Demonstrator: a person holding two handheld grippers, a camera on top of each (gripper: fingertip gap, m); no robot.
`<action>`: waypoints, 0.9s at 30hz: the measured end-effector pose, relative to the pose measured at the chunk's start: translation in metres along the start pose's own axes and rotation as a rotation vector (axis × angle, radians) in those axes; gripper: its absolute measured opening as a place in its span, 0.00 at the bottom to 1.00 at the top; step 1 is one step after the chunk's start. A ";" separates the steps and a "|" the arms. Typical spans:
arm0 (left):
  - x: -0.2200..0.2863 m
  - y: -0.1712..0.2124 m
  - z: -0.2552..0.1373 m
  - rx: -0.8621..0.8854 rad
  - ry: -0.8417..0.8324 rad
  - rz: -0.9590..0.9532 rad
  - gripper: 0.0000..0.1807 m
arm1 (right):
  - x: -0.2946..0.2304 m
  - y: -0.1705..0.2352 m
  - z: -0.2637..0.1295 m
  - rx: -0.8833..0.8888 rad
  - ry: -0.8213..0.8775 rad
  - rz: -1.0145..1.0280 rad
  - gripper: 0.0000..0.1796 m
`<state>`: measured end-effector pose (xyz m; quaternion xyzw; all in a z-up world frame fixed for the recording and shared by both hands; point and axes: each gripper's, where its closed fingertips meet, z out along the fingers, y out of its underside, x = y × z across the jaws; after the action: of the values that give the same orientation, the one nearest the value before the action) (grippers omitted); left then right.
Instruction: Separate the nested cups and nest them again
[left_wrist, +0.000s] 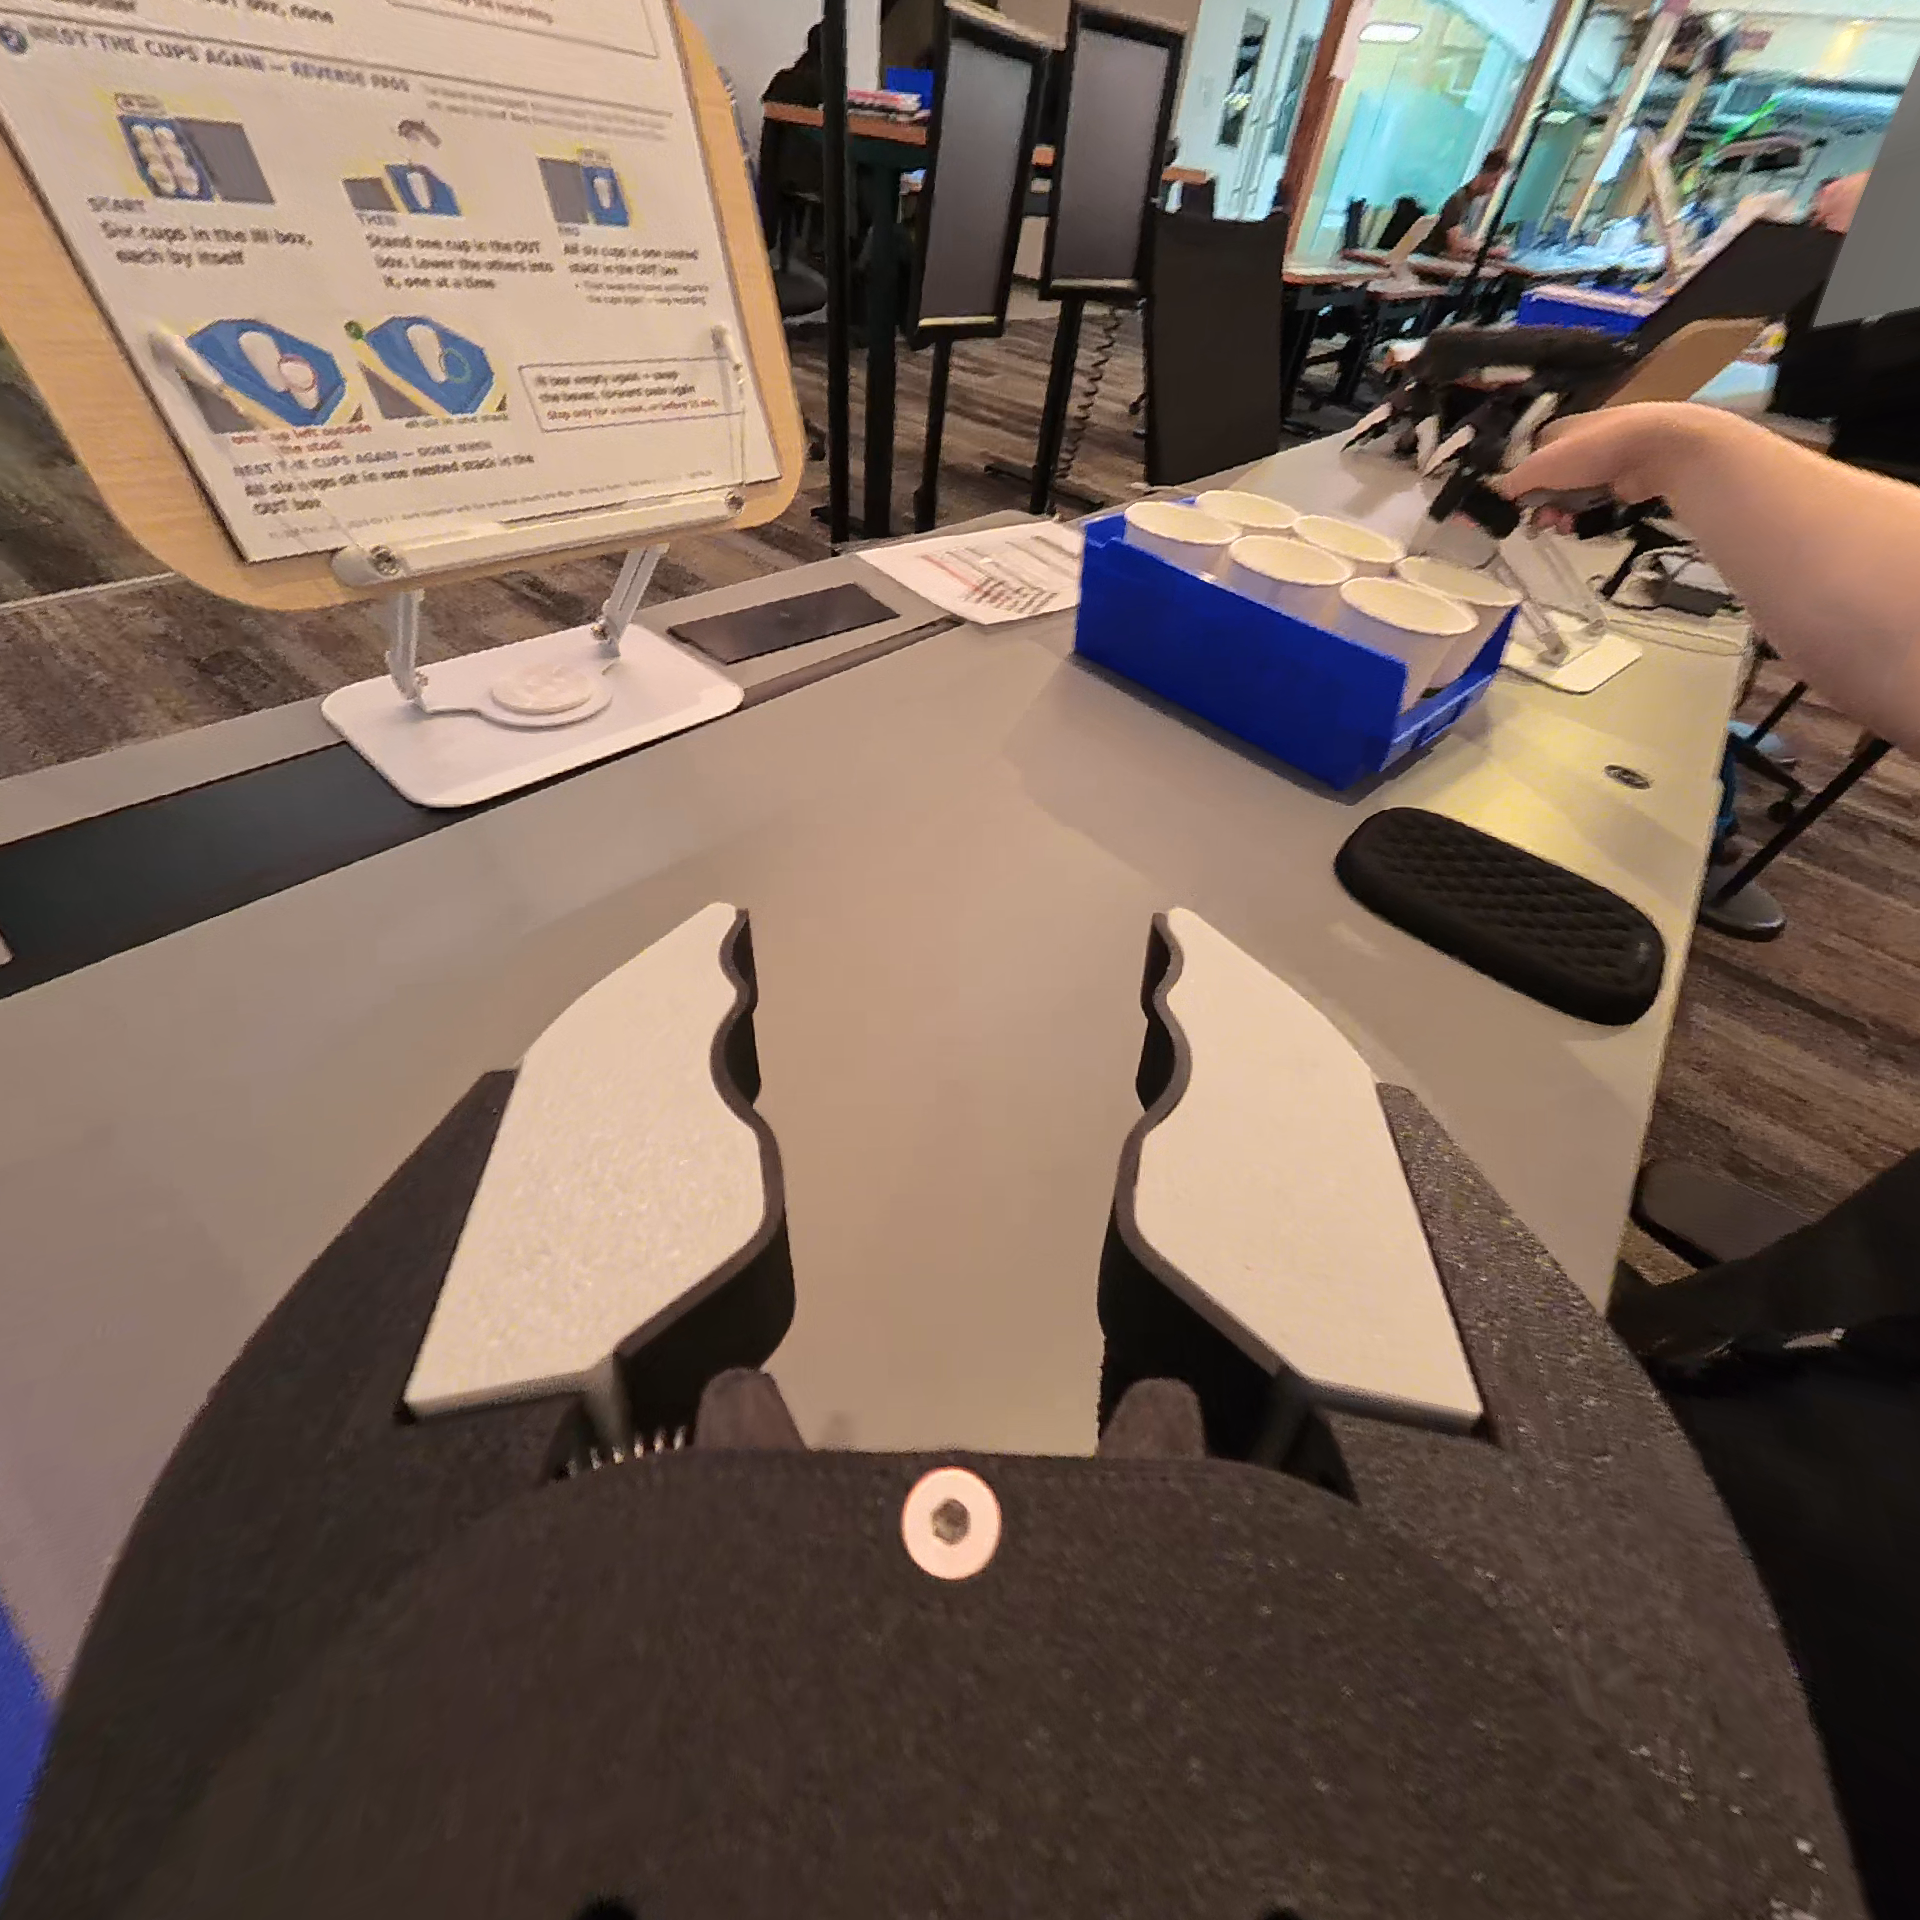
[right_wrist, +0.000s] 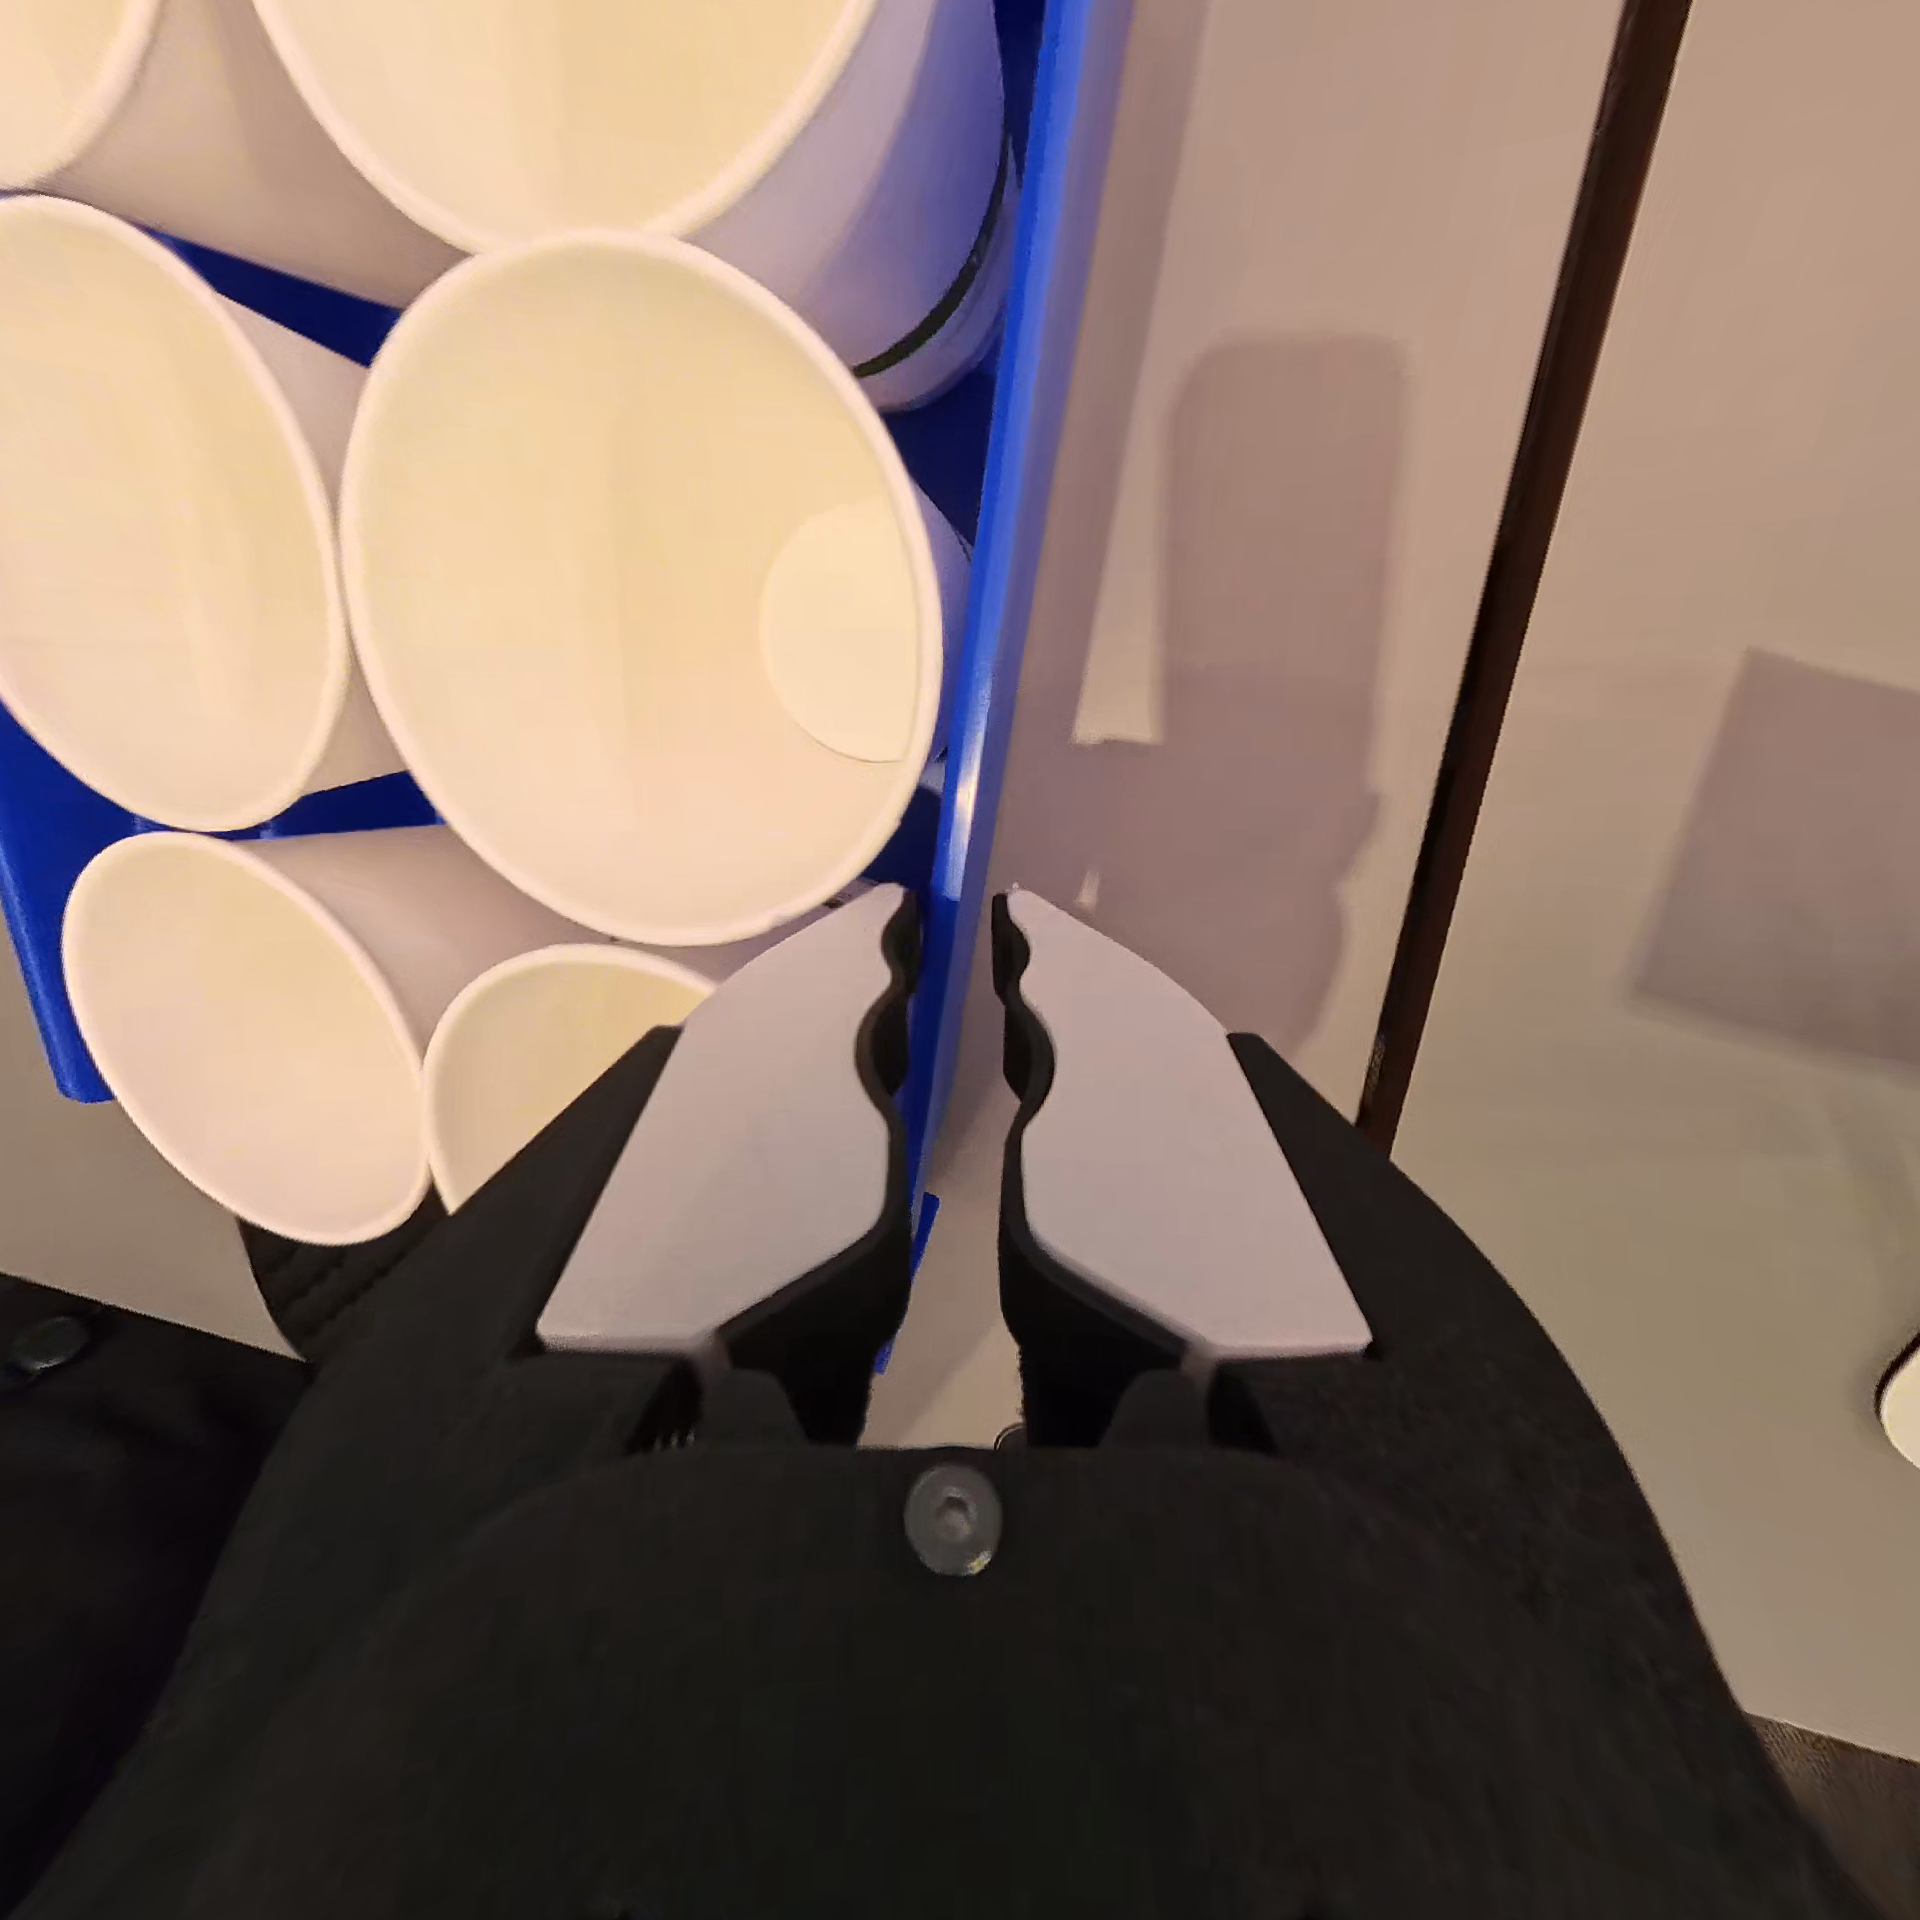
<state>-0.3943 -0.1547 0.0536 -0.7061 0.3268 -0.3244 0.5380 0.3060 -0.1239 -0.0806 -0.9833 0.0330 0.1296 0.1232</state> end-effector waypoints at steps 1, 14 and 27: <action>-0.005 0.003 0.000 -0.020 -0.029 -0.003 0.39 | -0.002 -0.001 0.002 -0.008 -0.013 0.006 0.07; -0.166 0.056 -0.084 -0.458 -0.843 -0.117 0.40 | 0.000 -0.001 0.002 -0.097 0.080 0.023 0.03; -0.205 0.130 -0.089 -0.744 -0.983 -0.331 0.37 | -0.001 -0.001 0.003 -0.073 0.054 0.015 0.03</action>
<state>-0.5995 -0.0645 -0.0759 -0.9532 0.0193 0.0937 0.2868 0.3047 -0.1218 -0.0825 -0.9900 0.0388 0.1051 0.0854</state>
